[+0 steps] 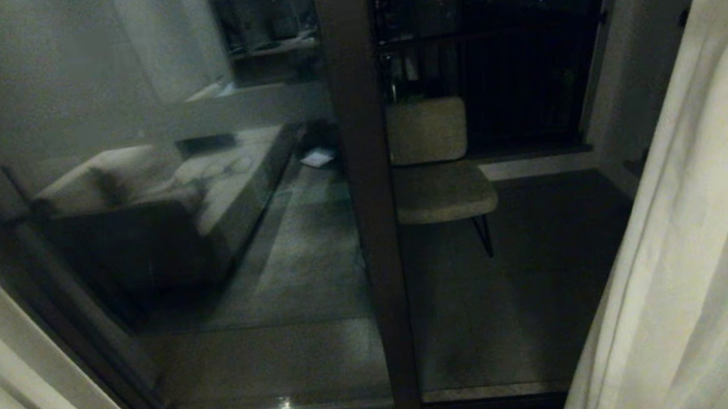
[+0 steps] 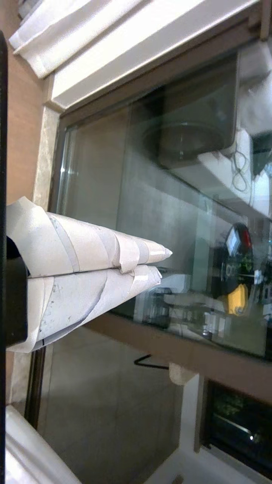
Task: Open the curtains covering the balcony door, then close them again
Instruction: Close the inner curtains on both sides
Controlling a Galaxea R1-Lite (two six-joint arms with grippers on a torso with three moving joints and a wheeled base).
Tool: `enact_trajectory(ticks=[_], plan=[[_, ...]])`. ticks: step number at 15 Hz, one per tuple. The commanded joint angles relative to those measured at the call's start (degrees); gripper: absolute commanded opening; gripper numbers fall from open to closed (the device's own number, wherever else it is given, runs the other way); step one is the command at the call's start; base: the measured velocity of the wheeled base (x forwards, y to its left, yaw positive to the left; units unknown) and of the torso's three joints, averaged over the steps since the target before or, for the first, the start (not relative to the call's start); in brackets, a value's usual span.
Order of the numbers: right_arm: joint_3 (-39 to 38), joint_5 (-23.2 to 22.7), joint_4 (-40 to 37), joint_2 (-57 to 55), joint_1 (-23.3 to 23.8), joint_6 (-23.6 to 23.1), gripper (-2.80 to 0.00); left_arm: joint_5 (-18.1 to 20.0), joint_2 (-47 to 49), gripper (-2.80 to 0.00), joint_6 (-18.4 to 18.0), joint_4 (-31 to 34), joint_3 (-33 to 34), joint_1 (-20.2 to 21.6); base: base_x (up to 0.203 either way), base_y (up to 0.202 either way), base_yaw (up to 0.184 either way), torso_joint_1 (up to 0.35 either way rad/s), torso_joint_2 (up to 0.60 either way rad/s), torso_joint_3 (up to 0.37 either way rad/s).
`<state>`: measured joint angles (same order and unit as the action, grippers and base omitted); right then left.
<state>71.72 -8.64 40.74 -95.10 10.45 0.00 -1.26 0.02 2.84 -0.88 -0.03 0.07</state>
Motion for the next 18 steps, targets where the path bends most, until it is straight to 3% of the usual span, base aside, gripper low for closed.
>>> enact_trajectory(ticks=[1,18], plan=[[0.0,-0.06,0.22,-0.26,0.01,0.0,-2.8,-0.06,-0.02,-2.8,0.06,0.0,-0.06,0.01,0.0,0.184,0.0,0.002,0.0,0.002],[0.27,-0.06,0.22,-0.53,-1.44,-0.09,-2.8,0.01,-0.02,-2.8,-0.03,0.08,0.02,0.01,0.0,0.186,0.0,0.003,0.0,0.002]])
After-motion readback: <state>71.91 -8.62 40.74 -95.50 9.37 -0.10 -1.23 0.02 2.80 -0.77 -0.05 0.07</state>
